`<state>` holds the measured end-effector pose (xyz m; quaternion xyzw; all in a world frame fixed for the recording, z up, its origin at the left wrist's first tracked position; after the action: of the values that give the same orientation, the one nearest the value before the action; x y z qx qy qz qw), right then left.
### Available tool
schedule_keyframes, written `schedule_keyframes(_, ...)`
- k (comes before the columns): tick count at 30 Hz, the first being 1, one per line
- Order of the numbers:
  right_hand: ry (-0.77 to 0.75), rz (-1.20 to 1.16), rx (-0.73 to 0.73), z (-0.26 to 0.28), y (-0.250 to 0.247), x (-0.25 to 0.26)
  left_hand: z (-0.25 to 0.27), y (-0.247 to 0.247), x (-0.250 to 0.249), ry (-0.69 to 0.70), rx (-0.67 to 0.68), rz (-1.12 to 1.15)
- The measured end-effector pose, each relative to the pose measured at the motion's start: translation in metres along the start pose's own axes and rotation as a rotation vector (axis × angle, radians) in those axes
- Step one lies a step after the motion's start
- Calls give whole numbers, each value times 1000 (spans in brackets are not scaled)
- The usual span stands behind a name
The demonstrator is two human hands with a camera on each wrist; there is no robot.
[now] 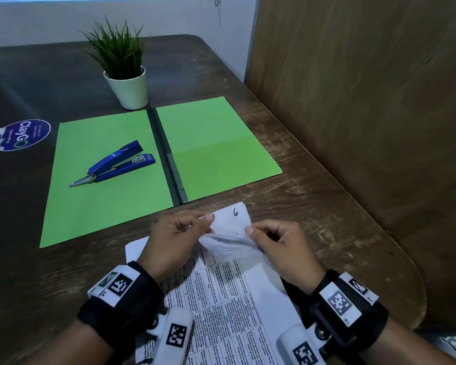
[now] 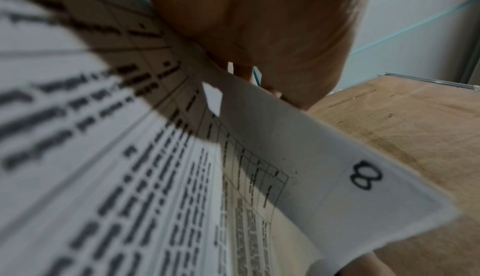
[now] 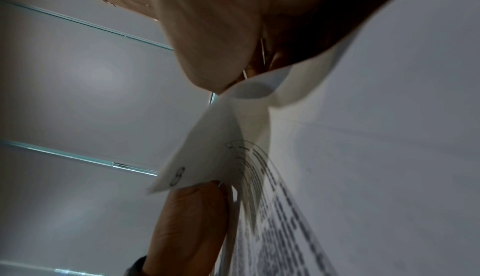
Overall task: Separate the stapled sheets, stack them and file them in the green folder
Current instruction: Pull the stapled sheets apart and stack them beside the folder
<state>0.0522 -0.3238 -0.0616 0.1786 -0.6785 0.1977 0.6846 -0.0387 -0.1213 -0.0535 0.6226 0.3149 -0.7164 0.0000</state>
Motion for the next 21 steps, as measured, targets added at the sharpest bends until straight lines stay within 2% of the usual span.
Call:
schedule_keyframes(3, 57, -11, -4, -1, -1, -5, -1, -1, 8, 22, 11, -46)
schedule_keyframes(8, 27, 18, 23, 0, -1, -1, -2, 0, 10, 81, 17, -84)
schedule_keyframes(13, 18, 17, 9, 0, 0, 1, -2, -1, 10, 69, -3, -121)
schedule_keyframes(17, 45, 0, 19, 2, 2, 4, -2, 1, 10, 54, -2, -88)
schedule_keyframes(21, 4, -19, -4, 1, 2, 5, -1, 1, 4, 26, -18, -33)
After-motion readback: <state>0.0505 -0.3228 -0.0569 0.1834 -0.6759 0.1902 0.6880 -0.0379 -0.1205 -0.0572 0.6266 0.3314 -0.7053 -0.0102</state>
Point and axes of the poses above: each hand's wrist, its own z-axis away from the middle knuckle, its own y-axis out of the palm, x = y × z, the point moved 1 cm from there along -z, towards the middle knuckle, and after that the axes turned 12 degrees about -z, right-handed, at the moved point
